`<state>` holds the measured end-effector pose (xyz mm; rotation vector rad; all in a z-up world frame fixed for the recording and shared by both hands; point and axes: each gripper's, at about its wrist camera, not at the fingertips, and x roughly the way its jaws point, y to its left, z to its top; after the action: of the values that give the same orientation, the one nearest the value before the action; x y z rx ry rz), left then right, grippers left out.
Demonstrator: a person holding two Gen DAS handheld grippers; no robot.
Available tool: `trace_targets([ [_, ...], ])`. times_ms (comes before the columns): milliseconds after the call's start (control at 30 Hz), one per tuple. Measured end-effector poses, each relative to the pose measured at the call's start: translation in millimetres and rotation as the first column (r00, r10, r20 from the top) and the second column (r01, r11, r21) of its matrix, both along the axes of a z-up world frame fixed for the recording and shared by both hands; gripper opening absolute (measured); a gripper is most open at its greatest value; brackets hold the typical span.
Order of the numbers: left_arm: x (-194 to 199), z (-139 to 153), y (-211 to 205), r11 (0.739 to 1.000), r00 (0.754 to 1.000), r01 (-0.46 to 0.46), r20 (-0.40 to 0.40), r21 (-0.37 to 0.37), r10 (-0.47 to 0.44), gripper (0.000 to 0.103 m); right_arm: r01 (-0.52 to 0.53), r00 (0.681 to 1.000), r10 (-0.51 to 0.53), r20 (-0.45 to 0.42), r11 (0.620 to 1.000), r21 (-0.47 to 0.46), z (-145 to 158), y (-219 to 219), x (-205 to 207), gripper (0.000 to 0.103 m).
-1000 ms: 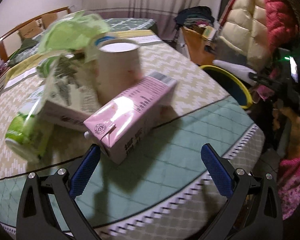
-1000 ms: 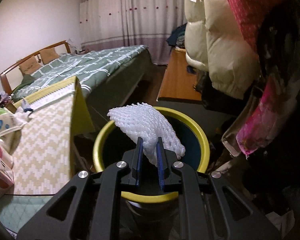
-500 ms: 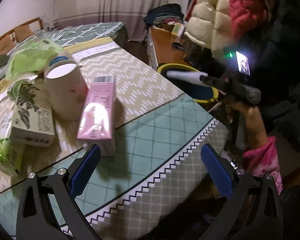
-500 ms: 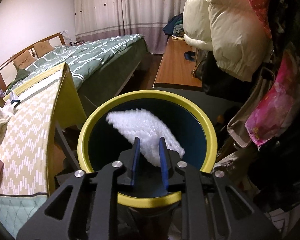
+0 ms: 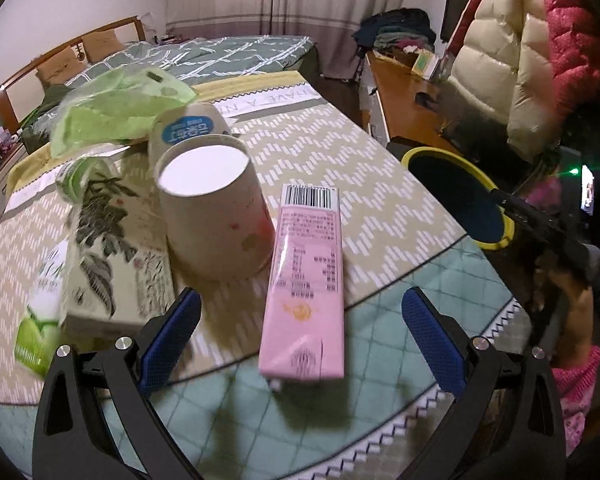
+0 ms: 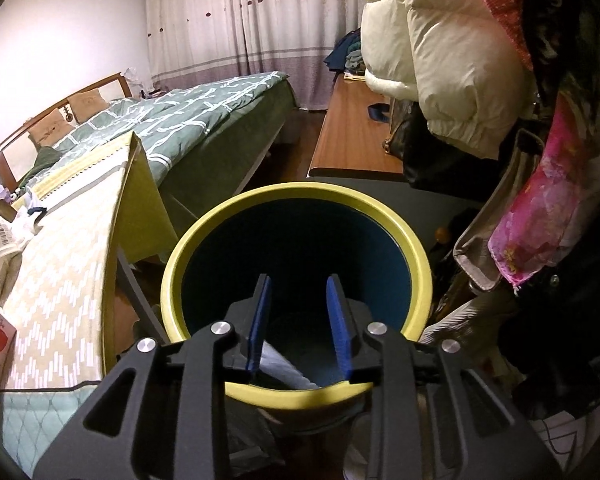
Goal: Collect trash
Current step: 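Grasp the pink juice carton with the left gripper and lift it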
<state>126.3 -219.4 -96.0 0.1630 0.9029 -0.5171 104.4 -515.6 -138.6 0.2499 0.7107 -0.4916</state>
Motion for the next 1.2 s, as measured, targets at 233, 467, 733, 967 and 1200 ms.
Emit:
trace_targets([
  [233, 20, -12, -21, 0.999, 0.998, 0.027, -0.053, 0.030, -0.025, 0.079, -0.010, 1.000, 0.010, 0.007, 1.000, 0.003, 1, 2, 1, 0.028],
  [467, 30, -25, -29, 0.999, 0.993, 0.020, -0.115, 0.041, -0.015, 0.053, -0.009, 1.000, 0.009, 0.012, 1.000, 0.002, 2, 2, 0, 0.028],
  [733, 24, -26, -33, 0.998, 0.994, 0.042, -0.101, 0.053, -0.037, 0.040, -0.010, 1.000, 0.010, 0.029, 1.000, 0.003, 8, 3, -6, 0.028],
  [967, 4, -5, -44, 0.995, 0.993, 0.102, -0.068, 0.017, -0.101, 0.040, -0.005, 0.999, 0.005, 0.043, 1.000, -0.013, 17, 4, -17, 0.029],
  [1200, 2, 18, -82, 0.982, 0.981, 0.191, -0.037, -0.012, -0.191, 0.040, 0.012, 0.998, -0.012, 0.062, 1.000, -0.009, 23, -3, -34, 0.042],
])
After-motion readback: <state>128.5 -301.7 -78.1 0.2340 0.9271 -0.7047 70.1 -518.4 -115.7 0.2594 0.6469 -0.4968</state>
